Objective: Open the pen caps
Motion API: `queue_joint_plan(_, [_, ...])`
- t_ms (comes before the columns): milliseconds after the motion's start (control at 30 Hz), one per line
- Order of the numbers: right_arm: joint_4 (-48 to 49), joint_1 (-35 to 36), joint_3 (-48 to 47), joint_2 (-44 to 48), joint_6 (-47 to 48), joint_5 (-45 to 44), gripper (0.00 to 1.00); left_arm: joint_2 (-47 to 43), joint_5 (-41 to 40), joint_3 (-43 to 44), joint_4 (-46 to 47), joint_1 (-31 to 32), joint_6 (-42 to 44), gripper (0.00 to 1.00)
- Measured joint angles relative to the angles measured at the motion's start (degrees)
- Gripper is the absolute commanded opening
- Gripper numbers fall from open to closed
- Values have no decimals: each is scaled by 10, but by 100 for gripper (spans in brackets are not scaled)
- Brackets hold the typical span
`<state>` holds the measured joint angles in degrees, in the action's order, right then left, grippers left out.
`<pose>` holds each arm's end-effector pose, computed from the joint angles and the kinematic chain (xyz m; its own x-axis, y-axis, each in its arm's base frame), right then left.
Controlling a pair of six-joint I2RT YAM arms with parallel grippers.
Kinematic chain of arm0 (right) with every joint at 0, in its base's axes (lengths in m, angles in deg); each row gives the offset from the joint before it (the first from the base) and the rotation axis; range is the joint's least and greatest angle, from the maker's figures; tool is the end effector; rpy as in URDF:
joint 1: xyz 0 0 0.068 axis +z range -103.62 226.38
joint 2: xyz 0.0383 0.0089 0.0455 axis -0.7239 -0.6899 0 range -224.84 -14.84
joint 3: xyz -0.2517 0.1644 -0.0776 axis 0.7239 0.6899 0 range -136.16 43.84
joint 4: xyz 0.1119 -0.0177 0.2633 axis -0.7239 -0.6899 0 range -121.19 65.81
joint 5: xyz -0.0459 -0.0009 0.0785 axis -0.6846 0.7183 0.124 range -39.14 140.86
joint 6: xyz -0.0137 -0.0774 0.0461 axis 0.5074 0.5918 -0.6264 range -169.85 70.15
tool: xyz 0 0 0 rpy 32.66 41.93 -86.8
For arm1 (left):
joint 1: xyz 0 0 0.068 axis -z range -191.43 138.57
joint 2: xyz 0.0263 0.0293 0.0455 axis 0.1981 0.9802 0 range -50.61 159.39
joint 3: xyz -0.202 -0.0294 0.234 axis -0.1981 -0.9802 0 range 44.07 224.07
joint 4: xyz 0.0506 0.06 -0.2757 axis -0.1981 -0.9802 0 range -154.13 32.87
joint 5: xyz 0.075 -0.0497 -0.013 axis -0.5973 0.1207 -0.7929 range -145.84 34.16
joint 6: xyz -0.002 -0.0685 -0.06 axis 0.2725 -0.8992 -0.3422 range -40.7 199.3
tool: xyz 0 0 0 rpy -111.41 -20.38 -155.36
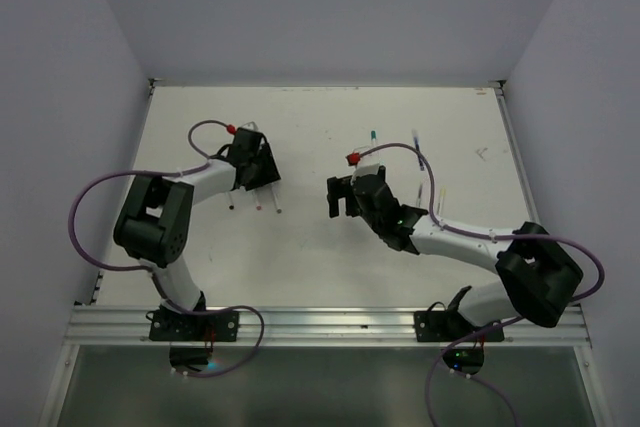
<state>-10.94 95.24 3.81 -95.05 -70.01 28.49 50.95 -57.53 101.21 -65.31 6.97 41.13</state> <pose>0.2524 0.2417 0.2147 -0.4429 -0.0223 -0.8963 -0.3415 0.9285 0.1456 0.3910 -0.1275 0.1393 -0.7770 -0.3926 -0.4921 -0.2312 0.9050 -0.3570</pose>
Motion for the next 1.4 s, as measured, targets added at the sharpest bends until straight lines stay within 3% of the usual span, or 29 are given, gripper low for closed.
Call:
queue_joint_plan(33, [-12, -14, -5, -2, -3, -2, 95, -5, 0, 0, -4, 0, 0, 69])
queue_joint_plan(100, [-41, -46, -24, -7, -8, -8, 94, -21, 2, -3, -12, 0, 3, 78])
queue_joint_plan(133, [-56, -63, -37, -13, -10, -11, 94, -37, 3, -6, -15, 0, 5, 89])
queue_joint_plan(233, [-89, -110, -88, -42, -13, -22, 94, -105, 6, -17, -29, 0, 8, 100])
queue_joint_plan(433, [-157, -193, -217, -158, -9, -19, 85, -278, 9, -33, -37, 0, 26, 100])
queue_joint_plan(600, [-203, -245, -302, -261, 0, 17, 61, -398, 9, -74, -43, 0, 51, 100])
queue_joint_plan(733, [-242, -268, -369, -332, 10, 44, 48, -457, 20, -110, -54, 0, 69, 100])
queue_joint_plan(1000, [-284, -276, -463, -419, 23, 73, 38, -507, 41, -156, -73, 0, 89, 100])
queue_joint_plan(1133, [-289, -276, -481, -432, 27, 82, 13, -507, 52, -165, -74, 0, 91, 100])
queue_joint_plan(1233, [-285, -275, -479, -432, 33, 90, 0, -503, 66, -168, -70, 0, 92, 100])
queue_joint_plan(1400, [-245, -268, -419, -396, 37, 113, 0, -475, 95, -169, -43, 0, 85, 100])
